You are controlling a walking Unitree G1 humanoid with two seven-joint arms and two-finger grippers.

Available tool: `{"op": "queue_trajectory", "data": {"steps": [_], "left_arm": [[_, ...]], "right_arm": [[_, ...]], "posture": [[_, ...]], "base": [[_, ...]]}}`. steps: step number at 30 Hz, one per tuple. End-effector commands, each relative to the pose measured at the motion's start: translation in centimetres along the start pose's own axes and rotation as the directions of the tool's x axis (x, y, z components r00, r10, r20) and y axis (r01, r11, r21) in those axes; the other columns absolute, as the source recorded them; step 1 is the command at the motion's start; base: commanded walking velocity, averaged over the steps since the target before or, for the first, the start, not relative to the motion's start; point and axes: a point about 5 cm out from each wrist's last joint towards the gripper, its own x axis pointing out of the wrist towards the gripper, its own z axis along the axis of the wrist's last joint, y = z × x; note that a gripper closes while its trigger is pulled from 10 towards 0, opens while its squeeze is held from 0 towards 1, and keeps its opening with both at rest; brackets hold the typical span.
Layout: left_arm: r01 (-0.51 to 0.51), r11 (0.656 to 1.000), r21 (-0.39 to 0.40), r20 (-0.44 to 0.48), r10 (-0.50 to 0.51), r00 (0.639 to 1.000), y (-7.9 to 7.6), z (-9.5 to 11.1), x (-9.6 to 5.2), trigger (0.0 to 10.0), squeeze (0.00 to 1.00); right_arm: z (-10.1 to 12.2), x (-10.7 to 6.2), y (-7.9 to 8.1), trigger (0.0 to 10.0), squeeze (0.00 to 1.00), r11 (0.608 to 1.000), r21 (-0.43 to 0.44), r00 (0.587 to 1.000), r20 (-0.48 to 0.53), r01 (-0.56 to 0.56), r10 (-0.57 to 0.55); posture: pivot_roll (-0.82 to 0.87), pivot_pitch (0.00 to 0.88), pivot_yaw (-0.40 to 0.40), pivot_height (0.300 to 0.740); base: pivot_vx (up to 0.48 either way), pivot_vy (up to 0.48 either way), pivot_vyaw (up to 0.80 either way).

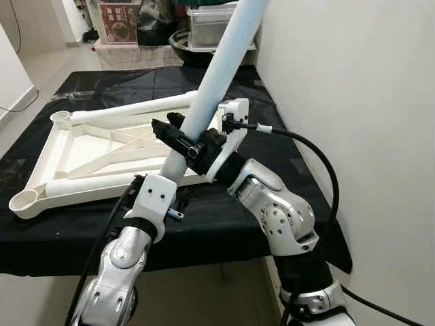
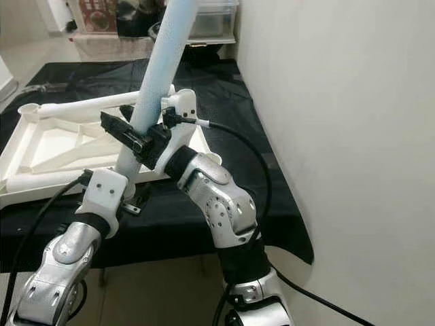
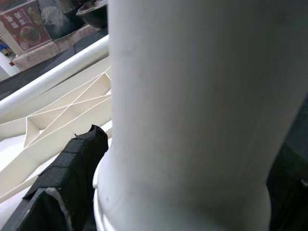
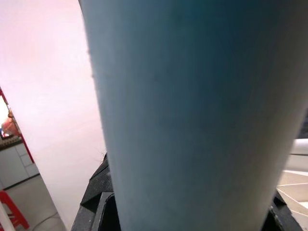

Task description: Building children table

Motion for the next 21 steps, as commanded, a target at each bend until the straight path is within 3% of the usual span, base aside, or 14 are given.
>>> {"op": "queue_trajectory", "data": {"steps": [1,3,4,5,6,7,20,21], "left_arm": [[0.026,1.0,0.004,-0.014,-0.026,1.0,-0.7,-0.3,0.2,10.0,0.0],[0.029,1.0,0.002,-0.015,-0.029,0.999,-0.9,-0.4,0.1,10.0,0.0],[0.03,1.0,0.001,-0.015,-0.03,0.999,-1.0,-0.4,0.1,4.6,0.0],[0.026,1.0,0.001,-0.018,-0.026,0.999,-1.0,-0.6,0.0,1.1,0.0],[0.026,1.0,0.001,-0.018,-0.026,0.999,-1.0,-0.6,0.0,1.1,0.0],[0.033,0.999,0.012,-0.029,-0.033,0.999,-1.1,-0.9,-0.2,0.0,0.0],[0.021,1.0,0.011,-0.052,-0.02,0.998,-1.0,-1.6,-0.5,0.0,0.0],[0.019,1.0,-0.001,-0.058,-0.019,0.998,-0.9,-1.7,-0.6,10.0,0.0]], "right_arm": [[-1.1,0.8,2.2,10.0,0.0,0.992,0.044,0.992,-0.036,-0.122,0.123],[-1.2,0.8,2.1,10.0,0.0,0.992,0.043,0.992,-0.041,-0.118,0.12],[-1.3,0.7,2.1,10.0,0.0,0.992,0.044,0.992,-0.043,-0.116,0.117],[-1.3,0.7,2.0,10.0,0.0,0.993,0.042,0.992,-0.044,-0.113,0.115],[-1.3,0.7,2.0,10.0,0.0,0.993,0.042,0.992,-0.044,-0.113,0.115],[-1.3,0.7,1.9,10.0,0.0,0.993,0.037,0.993,-0.046,-0.109,0.111],[-1.3,0.7,1.4,10.0,0.0,0.996,-0.001,0.995,-0.041,-0.086,0.086],[-1.2,0.7,0.8,10.0,1.0,0.998,-0.028,0.998,-0.032,-0.048,0.047]], "posture": [[0.04,0.07,-0.003,0.74],[0.04,0.07,-0.003,0.74],[0.04,0.07,-0.003,0.74],[0.04,0.07,-0.003,0.74],[0.04,0.07,-0.003,0.74],[0.04,0.068,-0.002,0.74],[0.04,0.064,-0.004,0.74],[0.04,0.057,-0.004,0.74]], "base": [[0.0,0.0,0.0],[0.0,0.0,0.0],[0.0,0.0,0.0],[0.0,0.0,0.0],[0.0,0.0,0.0],[0.0,0.0,0.0],[0.0,0.0,0.0],[0.0,0.0,0.0]]}}
